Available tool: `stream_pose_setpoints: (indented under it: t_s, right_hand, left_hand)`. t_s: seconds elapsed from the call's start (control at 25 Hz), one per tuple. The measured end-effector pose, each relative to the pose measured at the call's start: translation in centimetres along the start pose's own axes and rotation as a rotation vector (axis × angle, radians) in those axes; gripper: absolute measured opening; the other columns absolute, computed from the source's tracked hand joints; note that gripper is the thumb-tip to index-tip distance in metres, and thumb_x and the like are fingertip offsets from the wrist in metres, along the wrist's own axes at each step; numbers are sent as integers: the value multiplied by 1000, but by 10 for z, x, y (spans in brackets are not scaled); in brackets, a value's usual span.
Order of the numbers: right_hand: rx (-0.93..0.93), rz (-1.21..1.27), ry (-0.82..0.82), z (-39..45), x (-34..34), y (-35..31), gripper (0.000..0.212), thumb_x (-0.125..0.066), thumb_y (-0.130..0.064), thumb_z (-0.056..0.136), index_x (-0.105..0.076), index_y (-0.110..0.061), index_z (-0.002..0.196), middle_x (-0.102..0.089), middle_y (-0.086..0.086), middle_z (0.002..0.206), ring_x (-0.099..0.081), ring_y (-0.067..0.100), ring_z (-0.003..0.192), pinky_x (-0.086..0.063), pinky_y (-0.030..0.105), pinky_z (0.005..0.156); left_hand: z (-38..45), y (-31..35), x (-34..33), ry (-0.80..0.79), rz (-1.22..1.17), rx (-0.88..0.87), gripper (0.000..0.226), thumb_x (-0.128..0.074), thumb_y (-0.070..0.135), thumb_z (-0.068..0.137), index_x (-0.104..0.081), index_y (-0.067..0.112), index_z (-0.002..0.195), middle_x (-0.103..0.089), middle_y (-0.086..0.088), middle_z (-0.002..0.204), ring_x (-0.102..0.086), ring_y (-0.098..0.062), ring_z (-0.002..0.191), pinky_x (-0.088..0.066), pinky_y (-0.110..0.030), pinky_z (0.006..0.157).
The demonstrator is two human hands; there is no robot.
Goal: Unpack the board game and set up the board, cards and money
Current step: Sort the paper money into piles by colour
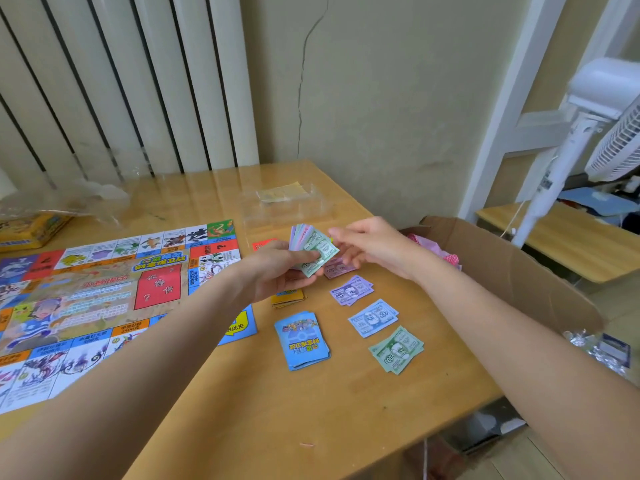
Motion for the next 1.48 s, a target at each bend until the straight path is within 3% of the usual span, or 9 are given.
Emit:
stream_pose_setpoints:
  t_s: [0.08,0.2,0.28,0.4,0.52,0.84,1.08,1.36,1.48]
  right_hand:
    - [28,-41,-68,-7,-4,-6,12,-69,-15,83,-63,-7,76,-60,5,61,-53,11,51,-41,19,47]
    - [42,-46,-28,-15,-4,-9,14,-70,-5,81,-59,-8,72,-59,-3,48,-50,6,42,-39,15,42]
    - [51,-13,-21,-20,-4,-11,13,-70,-4,80,-59,-7,73,-59,-5,44,-50,4,39,-38,14,41]
    - [50,18,-8,-29,-2,-13,12,-71,-5,79,-60,-8,77,-60,-2,48,-49,4,39,-37,15,41]
    - [32,-13,-7,-37,-2,-14,14,-73,-4,77,-60,-9,76,-59,0,49,-46,9,41,-36,16,42]
    - [-23,-255,-164,-66,3,-14,20,-74,-21,79,-63,-13,64,-60,-2,54,-50,5,43,-33,16,40]
    - [-214,-447,-285,-92,23,3,26,-72,-18,80,-59,-13,58,-52,-2,52,-39,4,41,-28,14,37]
    - [-356,-1009,-259,-105,25,15,42,-72,-45,75,-48,-15,56,-45,-1,52,-36,15,46,-29,24,48]
    - [-280,-871,-162,-101,25,-1,45,-65,-52,79,-49,-15,60,-42,-2,52,-34,14,45,-27,21,43]
  left_hand:
    - [-3,0,-4,-37,-21,5,5,-57,9,91,-61,7,93,-70,-5,66,-68,-9,58,-57,-19,59]
    - [-11,1,-6,-80,-116,19,18,-52,18,94,-60,3,102,-70,-11,80,-70,-14,64,-59,-24,62]
    - [-16,1,-5,-50,-91,-4,18,-54,16,93,-59,3,105,-70,-9,79,-69,-12,61,-58,-21,57]
    - [-21,0,-3,17,2,-52,5,-61,10,88,-62,9,93,-69,-1,68,-65,-4,54,-54,-15,51]
    - [-28,0,-7,-7,57,-56,3,-62,9,87,-63,10,90,-69,-1,73,-65,-4,56,-54,-15,52]
    - [-43,-5,-23,-112,147,-57,7,-58,8,90,-64,8,94,-70,-4,78,-69,-7,64,-57,-17,61]
    - [-54,-9,-34,-124,159,-39,7,-57,7,90,-62,8,87,-69,-3,62,-66,-5,54,-56,-15,56]
    - [-57,-22,-38,-102,158,-1,5,-57,8,90,-61,10,88,-69,-3,61,-65,-5,54,-54,-15,53]
    - [-56,-18,-35,-104,166,-4,4,-58,10,90,-62,10,91,-69,-3,63,-64,-4,54,-53,-14,53]
Point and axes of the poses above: each hand's wrist, its own z-axis towards the middle knuckle, its own x-axis out of the back of the hand, y = z × x, the point moved 3 cm from there along z, towards the middle knuckle
